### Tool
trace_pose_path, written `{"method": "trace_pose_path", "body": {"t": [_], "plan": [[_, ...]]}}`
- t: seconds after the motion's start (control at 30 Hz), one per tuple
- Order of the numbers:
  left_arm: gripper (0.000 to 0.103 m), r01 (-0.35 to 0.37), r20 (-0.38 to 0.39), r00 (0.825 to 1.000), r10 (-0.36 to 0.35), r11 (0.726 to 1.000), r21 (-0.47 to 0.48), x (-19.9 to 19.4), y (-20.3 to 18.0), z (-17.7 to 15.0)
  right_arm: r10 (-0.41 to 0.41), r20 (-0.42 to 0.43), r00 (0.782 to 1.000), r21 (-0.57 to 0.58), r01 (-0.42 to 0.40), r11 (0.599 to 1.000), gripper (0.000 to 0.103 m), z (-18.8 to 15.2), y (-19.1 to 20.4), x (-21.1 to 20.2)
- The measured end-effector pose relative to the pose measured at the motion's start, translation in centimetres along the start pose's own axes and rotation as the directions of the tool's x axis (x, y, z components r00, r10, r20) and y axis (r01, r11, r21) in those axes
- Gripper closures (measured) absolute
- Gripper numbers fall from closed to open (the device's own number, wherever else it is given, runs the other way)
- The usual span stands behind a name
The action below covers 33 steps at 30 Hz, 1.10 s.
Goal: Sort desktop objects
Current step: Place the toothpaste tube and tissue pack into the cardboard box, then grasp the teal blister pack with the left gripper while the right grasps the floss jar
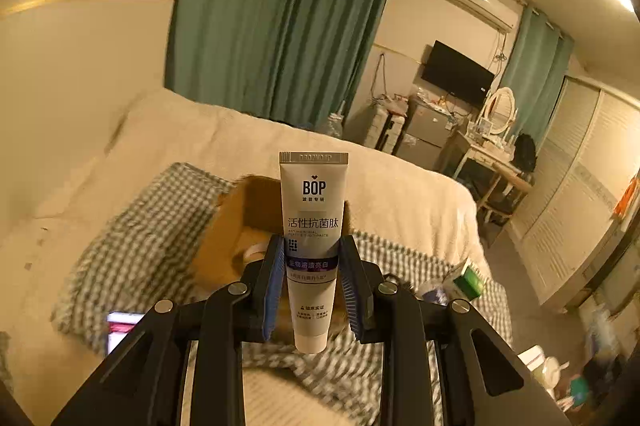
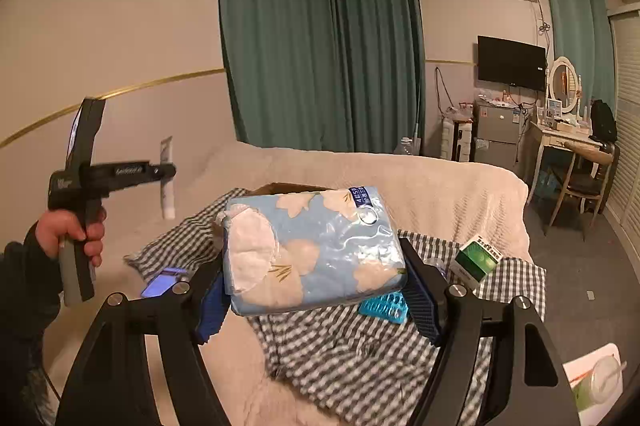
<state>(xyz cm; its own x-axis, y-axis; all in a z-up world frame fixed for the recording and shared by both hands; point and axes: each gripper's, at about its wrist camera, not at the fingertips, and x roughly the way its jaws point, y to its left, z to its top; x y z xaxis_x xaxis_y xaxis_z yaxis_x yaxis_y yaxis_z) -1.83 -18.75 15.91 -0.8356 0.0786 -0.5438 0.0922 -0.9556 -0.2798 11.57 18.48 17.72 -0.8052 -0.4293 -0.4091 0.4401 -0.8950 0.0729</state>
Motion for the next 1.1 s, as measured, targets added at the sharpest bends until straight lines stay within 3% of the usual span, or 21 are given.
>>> {"method": "trace_pose_path", "body": {"t": [0.17,0.3,0.4,0.57,0.63,0.67,0.73,0.93,1.1], "plan": [[0.076,-0.006,-0.054,0.999,0.006,1.000,-0.007,6.9,1.7,1.4,0.014,-0.095,0.995,0.017,-0.012,1.000,0.030,0.1,-0.7,7.3],[0.076,-0.076,-0.032,0.996,0.079,0.992,0.097,11.5,2.2,1.7,0.061,-0.141,0.988,0.017,-0.059,0.998,0.030,1.5,1.2,15.3],[0.076,-0.084,-0.048,0.995,0.091,0.988,0.131,15.1,3.4,1.2,0.093,-0.176,0.980,0.008,-0.093,0.996,0.030,2.4,3.2,22.1],[0.075,-0.105,-0.101,0.988,0.120,0.985,0.139,19.3,5.9,-0.5,0.119,-0.285,0.951,0.024,-0.117,0.993,0.028,2.2,5.3,32.3],[0.070,-0.096,-0.120,0.986,0.113,0.986,0.139,20.4,6.5,-1.0,0.115,-0.319,0.941,0.036,-0.109,0.993,0.023,1.5,5.4,34.9],[0.063,-0.097,-0.131,0.984,0.117,0.984,0.146,20.7,6.5,-1.3,0.114,-0.325,0.939,0.044,-0.105,0.993,0.020,1.1,5.2,35.5],[0.023,-0.122,-0.128,0.981,0.143,0.980,0.155,20.5,6.4,-1.6,0.107,-0.314,0.943,0.060,-0.093,0.994,0.013,0.6,4.6,35.7],[0.014,-0.103,-0.106,0.987,0.119,0.983,0.152,16.9,3.1,-2.2,0.056,-0.229,0.972,0.092,-0.035,0.995,0.013,-0.3,2.3,30.7],[0.003,-0.018,-0.049,0.998,0.027,0.983,0.181,12.8,-3.3,-3.3,-0.080,-0.148,0.986,0.128,0.100,0.987,0.012,0.5,-3.8,23.0]]}}
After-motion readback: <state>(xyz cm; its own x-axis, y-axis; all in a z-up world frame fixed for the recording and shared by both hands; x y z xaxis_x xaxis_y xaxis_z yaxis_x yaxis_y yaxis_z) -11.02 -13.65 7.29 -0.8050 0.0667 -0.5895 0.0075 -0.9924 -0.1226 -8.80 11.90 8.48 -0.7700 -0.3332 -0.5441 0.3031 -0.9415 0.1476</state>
